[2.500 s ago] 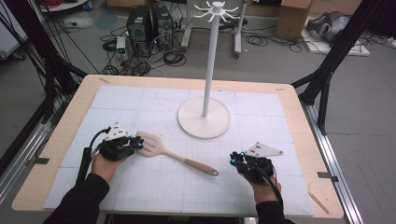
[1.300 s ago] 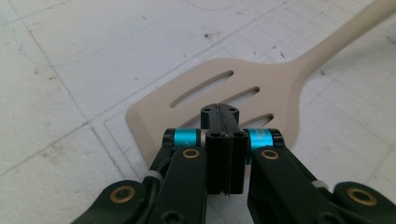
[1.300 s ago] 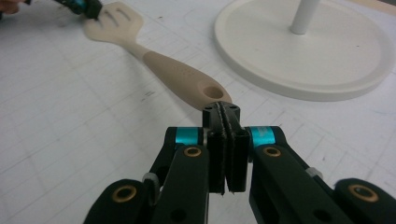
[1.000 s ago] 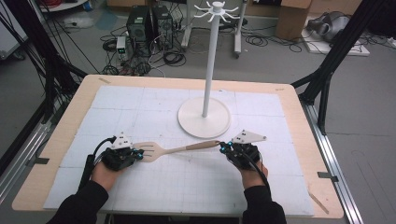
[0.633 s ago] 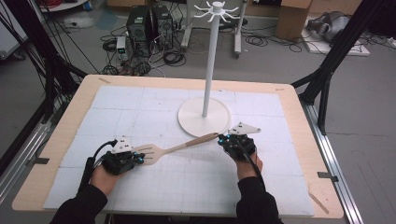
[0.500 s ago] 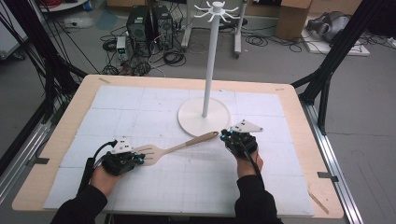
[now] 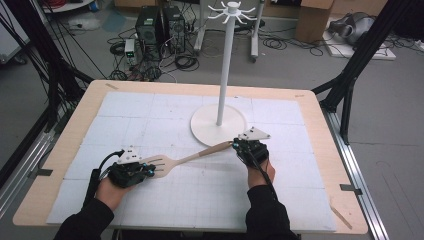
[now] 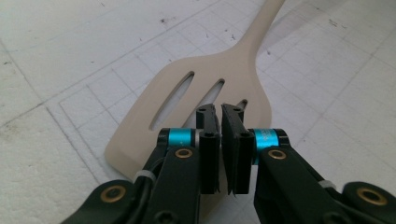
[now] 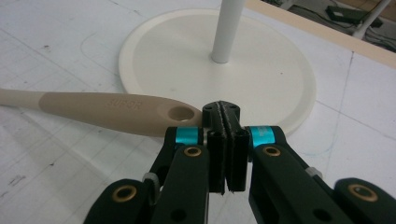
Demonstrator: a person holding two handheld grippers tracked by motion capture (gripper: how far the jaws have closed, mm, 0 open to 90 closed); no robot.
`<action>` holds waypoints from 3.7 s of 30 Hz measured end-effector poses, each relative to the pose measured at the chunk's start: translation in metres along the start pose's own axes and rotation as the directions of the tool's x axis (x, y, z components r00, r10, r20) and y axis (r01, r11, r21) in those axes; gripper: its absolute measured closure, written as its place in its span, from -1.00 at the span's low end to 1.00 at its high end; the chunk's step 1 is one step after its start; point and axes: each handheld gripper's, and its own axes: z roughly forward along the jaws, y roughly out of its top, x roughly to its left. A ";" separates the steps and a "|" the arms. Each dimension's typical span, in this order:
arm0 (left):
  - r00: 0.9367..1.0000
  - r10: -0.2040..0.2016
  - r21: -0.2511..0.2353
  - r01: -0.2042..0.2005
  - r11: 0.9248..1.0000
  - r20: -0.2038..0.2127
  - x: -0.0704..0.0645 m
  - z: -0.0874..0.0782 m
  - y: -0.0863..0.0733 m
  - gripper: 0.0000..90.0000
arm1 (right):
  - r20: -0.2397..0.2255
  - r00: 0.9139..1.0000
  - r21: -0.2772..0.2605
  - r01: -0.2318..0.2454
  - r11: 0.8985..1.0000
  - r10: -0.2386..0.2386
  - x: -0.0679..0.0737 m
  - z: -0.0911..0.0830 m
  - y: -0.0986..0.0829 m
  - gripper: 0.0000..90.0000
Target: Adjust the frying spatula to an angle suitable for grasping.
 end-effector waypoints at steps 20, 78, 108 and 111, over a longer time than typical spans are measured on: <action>0.993 -0.115 -0.168 0.109 0.980 -0.032 0.035 -0.059 -0.014 0.60 | -0.086 0.995 -0.005 -0.044 0.999 0.043 0.013 0.016 -0.001 0.98; 0.972 -0.217 -0.285 0.185 0.940 -0.085 0.068 -0.104 -0.041 0.63 | -0.278 0.961 0.051 0.002 0.999 0.013 0.090 0.075 0.013 0.80; 0.980 -0.201 -0.399 0.185 0.898 0.002 0.055 -0.107 -0.029 -0.43 | -0.065 0.994 -0.095 -0.094 0.991 0.088 -0.043 -0.104 -0.065 -0.61; 0.984 -0.178 -0.404 0.167 0.899 0.010 0.053 -0.106 -0.029 -0.45 | -0.036 0.993 -0.140 -0.113 0.984 0.109 -0.048 -0.120 -0.072 -0.63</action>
